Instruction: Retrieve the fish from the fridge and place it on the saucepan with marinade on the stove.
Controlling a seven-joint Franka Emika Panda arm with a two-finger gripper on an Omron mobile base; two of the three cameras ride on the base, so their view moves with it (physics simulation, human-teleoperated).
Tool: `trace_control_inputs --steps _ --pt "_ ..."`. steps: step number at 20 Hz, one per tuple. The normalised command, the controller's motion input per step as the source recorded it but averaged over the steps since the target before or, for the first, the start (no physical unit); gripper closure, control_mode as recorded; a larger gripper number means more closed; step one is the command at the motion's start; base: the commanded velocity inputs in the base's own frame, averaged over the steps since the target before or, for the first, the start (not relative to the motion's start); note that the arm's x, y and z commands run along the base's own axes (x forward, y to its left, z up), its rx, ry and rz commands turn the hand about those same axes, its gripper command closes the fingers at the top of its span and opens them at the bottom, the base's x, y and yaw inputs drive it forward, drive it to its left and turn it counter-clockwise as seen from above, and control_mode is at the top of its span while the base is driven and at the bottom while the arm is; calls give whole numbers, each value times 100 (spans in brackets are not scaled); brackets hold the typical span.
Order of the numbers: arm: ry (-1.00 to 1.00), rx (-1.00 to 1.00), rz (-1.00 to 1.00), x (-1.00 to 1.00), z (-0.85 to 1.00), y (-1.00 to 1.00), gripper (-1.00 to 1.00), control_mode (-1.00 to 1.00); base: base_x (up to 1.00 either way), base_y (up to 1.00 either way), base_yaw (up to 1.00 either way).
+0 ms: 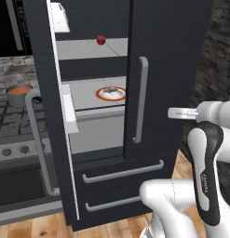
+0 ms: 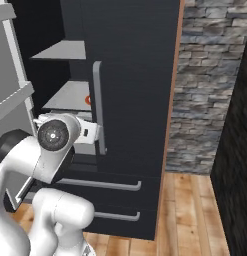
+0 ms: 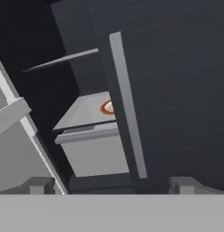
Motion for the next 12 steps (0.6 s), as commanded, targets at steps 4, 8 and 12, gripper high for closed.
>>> trace_control_inputs --steps 4,8,12 --pt "0 0 0 10 0 0 -100 -100 0 0 0" --pt "12 0 0 52 4 0 -100 -100 0 0 0" --pt "24 0 0 27 8 0 -100 -100 0 0 0"
